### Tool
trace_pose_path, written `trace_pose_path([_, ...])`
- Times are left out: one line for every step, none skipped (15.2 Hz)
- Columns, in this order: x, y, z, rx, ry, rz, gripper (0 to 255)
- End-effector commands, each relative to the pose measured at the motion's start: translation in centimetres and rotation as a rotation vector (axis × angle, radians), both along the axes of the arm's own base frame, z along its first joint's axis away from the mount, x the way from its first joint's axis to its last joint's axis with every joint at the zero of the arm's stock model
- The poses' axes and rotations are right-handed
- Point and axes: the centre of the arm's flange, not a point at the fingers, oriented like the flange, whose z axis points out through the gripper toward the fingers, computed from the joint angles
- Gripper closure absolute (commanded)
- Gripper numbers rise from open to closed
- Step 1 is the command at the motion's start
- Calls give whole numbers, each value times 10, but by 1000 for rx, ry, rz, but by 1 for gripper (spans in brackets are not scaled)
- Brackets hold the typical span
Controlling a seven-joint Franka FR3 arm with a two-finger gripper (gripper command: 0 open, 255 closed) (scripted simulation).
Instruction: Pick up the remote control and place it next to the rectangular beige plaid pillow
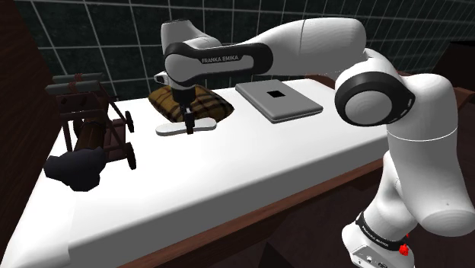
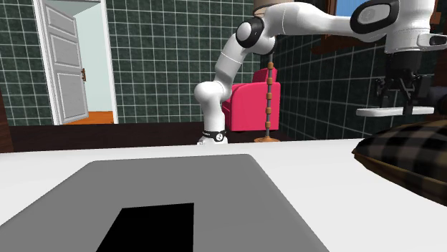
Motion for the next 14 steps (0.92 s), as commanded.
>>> trace_pose_path([0, 0, -10, 0, -1, 0, 255])
trace_pose_path([0, 0, -15, 0, -1, 0, 255])
trace_pose_path([0, 0, -21, 0, -1, 0, 255])
trace_pose_path([0, 0, -26, 0, -1, 0, 255])
trace_pose_path([0, 0, -31, 0, -1, 0, 255])
trace_pose_path([0, 0, -37, 0, -1, 0, 255])
trace_pose_path([0, 0, -42, 0, -1, 0, 255])
trace_pose_path([0, 0, -47, 0, -1, 0, 255])
trace_pose_path([0, 0, -52, 0, -1, 0, 255])
trace_pose_path([0, 0, -58, 0, -1, 0, 255])
trace_pose_path([0, 0, -63, 0, -1, 0, 255])
trace_pose_path([0, 0, -68, 0, -1, 0, 255])
trace_pose_path([0, 0, -73, 0, -1, 0, 255])
trace_pose_path([0, 0, -79, 0, -1, 0, 255])
